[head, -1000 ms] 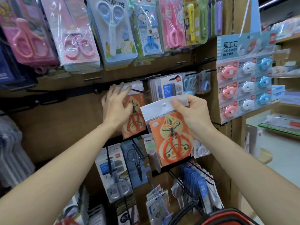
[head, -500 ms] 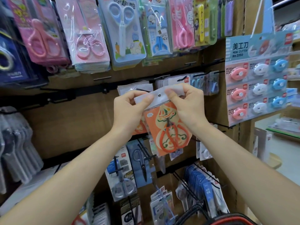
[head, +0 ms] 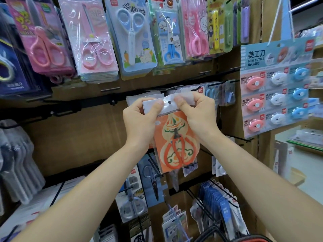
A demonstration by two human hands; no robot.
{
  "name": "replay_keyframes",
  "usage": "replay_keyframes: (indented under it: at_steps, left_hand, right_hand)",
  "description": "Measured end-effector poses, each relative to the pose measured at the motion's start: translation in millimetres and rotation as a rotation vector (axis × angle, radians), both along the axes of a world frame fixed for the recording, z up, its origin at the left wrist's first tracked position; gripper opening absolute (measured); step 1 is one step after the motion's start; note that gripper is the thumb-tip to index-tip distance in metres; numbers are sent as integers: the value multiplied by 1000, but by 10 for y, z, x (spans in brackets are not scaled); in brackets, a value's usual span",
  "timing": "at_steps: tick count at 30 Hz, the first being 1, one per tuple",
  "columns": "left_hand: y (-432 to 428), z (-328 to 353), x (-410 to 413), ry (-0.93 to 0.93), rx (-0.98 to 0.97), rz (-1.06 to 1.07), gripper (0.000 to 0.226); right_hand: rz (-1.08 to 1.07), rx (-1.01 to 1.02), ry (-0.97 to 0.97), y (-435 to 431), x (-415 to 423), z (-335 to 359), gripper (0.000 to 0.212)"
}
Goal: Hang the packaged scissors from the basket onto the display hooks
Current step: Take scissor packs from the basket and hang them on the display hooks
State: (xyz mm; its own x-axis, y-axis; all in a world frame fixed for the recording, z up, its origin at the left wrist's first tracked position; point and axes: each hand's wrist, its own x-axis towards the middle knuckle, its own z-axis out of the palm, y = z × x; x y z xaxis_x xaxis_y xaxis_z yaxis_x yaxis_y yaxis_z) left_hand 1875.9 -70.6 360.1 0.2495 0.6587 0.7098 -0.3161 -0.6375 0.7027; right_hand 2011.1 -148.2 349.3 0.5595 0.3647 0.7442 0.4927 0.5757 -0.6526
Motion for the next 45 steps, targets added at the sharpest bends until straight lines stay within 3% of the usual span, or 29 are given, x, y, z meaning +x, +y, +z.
replay_keyframes:
  at_steps: [6,8,10,13,15,18,22,23,25,26,31,35,37,45]
  left_hand:
    - [117,-71,24,23,-7,31,7]
    - [178,-56,59,28,8,73,9]
    - [237,-47,79,26,-7,99,12]
    - [340,-47,87,51,7,131,12]
    - [387,-58,87,51,7,139,11]
    - [493,-78,100,55,2,143,13]
    - [722,-107,69,141,-20,221,53]
    - [773,-127,39,174,-6,250,52]
    - [775,-203,-118,232,26,277,27]
    - [787,-279,-219,281,35,277,17]
    - [725,-769,-815,740,118,263,23]
    - [461,-1011,-1101,1247,204,188,74]
    - [392,-1093,-1125,1409,315,200,77]
    - [437,-1238,-1080,1505,547,356,66]
  right_hand:
    - [20,-57,23,23,5,-62,18]
    - [-101,-58,-26,58,0,-97,16]
    - [-329,-2,-71,63,-49,-208,32]
    - [-516,72,-408,52,-134,-503,37]
    - [-535,-113,-699,85,-131,-699,43]
    - [-581,-402,-889,170,-82,-873,69]
    - [-639,-573,-993,359,-12,-862,79]
    - [-643,-604,-1006,420,11,-841,82]
    - [-647,-644,-1032,548,46,-785,86]
    - [-644,-662,-1042,618,59,-760,87]
    - [-640,-734,-1043,971,21,-677,88]
    - [-570,-823,-1037,1206,-4,-591,84]
    - [-548,-859,-1039,1285,8,-552,81]
    - [-323,-975,-1040,1089,16,-394,80]
